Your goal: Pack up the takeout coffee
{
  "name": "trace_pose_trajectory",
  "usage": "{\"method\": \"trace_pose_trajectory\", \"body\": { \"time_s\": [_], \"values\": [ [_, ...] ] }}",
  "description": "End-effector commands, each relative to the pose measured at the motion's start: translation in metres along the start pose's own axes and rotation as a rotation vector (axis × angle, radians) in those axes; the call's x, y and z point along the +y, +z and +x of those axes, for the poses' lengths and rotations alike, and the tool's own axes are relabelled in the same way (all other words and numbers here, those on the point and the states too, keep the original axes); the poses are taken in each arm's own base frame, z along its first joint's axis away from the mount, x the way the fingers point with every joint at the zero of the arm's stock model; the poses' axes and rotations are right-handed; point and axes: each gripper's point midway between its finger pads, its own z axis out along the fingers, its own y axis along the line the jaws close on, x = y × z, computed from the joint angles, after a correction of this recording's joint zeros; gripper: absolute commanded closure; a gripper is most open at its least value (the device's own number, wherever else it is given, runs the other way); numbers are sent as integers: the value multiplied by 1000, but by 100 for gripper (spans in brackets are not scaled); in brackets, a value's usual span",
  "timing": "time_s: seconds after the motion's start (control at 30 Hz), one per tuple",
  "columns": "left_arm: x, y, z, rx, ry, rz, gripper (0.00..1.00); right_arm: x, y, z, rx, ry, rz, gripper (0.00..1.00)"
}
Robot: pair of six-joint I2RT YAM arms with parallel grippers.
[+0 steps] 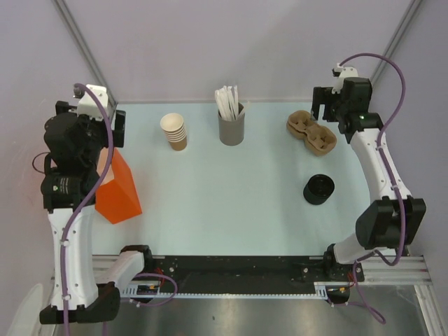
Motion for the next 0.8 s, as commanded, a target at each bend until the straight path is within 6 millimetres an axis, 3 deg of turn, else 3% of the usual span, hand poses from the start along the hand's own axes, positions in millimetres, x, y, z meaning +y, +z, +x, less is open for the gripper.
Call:
{"method": "trace_pose_trajectory", "body": {
  "time_s": [0.0, 0.23, 0.27, 0.4, 0.77],
  "values": [
    [6, 4, 0, -9, -18, -47, 1, -12, 28, -12, -56, 95, 89, 3],
    [-2, -5, 3, -36, -37, -12, 1, -28, 72, 21, 78, 254, 217, 8],
    [-3, -5, 6, -30, -37, -10, 1, -28, 83, 33, 112, 291, 232, 8],
    [-6, -4, 12, -19, -40, -5, 0, -26, 95, 51, 158, 356, 284, 17],
    [-12, -1, 19, -7, -50, 17, 0, -5, 120, 91, 246, 409, 328, 27]
  ]
}}
